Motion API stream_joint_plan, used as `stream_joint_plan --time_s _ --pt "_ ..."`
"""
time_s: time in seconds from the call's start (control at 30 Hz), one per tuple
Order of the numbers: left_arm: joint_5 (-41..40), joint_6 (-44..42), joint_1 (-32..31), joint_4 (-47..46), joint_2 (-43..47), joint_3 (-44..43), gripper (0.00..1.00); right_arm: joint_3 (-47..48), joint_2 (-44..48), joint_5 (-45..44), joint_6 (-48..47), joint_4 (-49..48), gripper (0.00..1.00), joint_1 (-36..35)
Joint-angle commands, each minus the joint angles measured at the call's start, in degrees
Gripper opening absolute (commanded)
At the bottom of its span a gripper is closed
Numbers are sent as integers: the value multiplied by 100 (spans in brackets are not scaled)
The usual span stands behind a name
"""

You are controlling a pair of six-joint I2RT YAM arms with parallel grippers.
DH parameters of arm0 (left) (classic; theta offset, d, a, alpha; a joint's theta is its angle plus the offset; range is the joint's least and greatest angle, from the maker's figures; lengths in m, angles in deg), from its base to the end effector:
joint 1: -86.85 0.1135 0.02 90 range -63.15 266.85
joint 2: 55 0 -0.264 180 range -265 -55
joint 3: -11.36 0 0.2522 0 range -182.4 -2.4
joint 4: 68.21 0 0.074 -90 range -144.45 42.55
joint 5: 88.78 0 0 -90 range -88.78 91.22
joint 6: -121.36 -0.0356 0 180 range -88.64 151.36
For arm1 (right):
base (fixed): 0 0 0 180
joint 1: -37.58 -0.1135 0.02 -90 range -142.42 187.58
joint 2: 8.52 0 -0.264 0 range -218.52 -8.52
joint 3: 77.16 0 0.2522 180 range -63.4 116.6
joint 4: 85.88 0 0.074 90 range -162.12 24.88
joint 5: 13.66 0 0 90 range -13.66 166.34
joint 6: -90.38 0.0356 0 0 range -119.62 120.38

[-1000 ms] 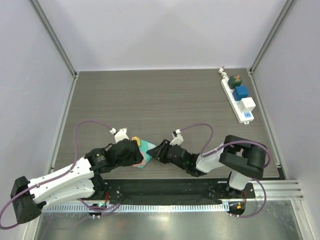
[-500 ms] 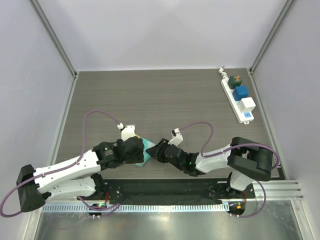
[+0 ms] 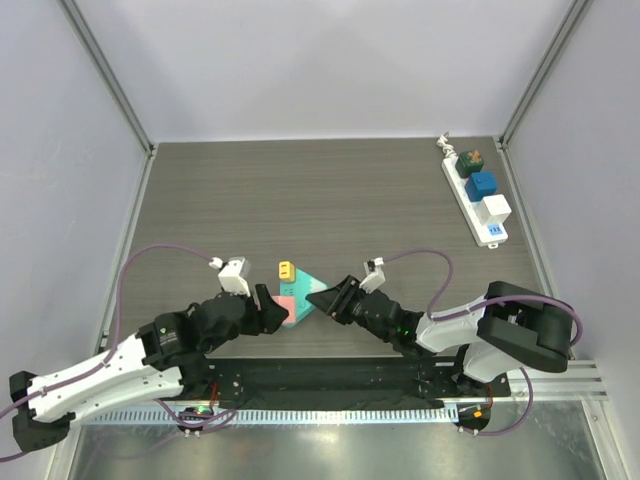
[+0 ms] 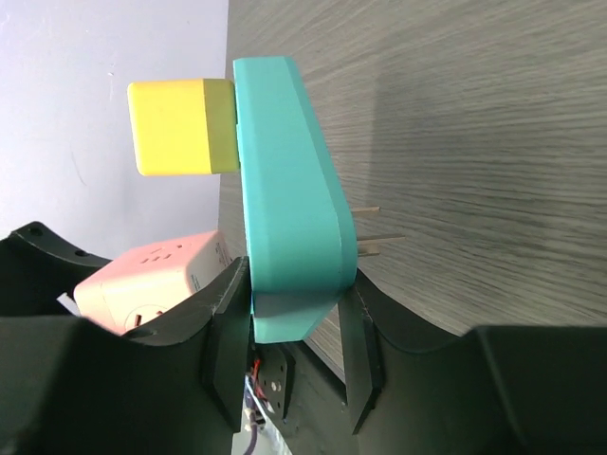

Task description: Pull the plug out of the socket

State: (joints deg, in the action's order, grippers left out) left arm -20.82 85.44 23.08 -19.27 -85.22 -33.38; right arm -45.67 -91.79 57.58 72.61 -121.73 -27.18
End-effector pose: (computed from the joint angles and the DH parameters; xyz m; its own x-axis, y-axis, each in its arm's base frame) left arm 0.0669 -0.1056 0.2491 -0.7091 -0.2592 -0.6557 0.2052 0.8139 -0.5436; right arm 0.1164 0.2200 0.1480 -0.7258 0.5751 -0.3775 -0.1097 0.4450 0.8888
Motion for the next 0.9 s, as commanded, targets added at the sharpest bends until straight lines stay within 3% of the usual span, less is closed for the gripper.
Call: stream_joint_plan --time_s 0.0,0.13,0.2,0.33,0.43,0.57,0.73,0.87 --pt "526 -135 -127 -1172 349 -22 0 -350 -173 -110 -481 759 1 235" --pt "324 -56 -127 -777 368 -144 0 -192 20 -390 -499 1575 1 226" --pt "-53 49 -118 18 149 -547 0 -61 143 -749 -551 2205 1 209" --pt "-678 182 -127 1462 -1096 -1602 0 343 512 -1575 -841 3333 1 -28" --pt "-390 -64 -127 1169 -1241 -1938 0 537 592 -1665 -982 3536 1 -90" --pt "147 -258 -127 -447 -829 -1552 0 687 662 -1736 -1096 3651 1 -125" --pt "-815 -66 -127 742 -898 -1815 0 310 1154 -1639 -1053 3422 1 -56" --pt "-1275 338 -118 1456 -819 -1474 0 -112 1830 -1455 -1035 3414 1 155"
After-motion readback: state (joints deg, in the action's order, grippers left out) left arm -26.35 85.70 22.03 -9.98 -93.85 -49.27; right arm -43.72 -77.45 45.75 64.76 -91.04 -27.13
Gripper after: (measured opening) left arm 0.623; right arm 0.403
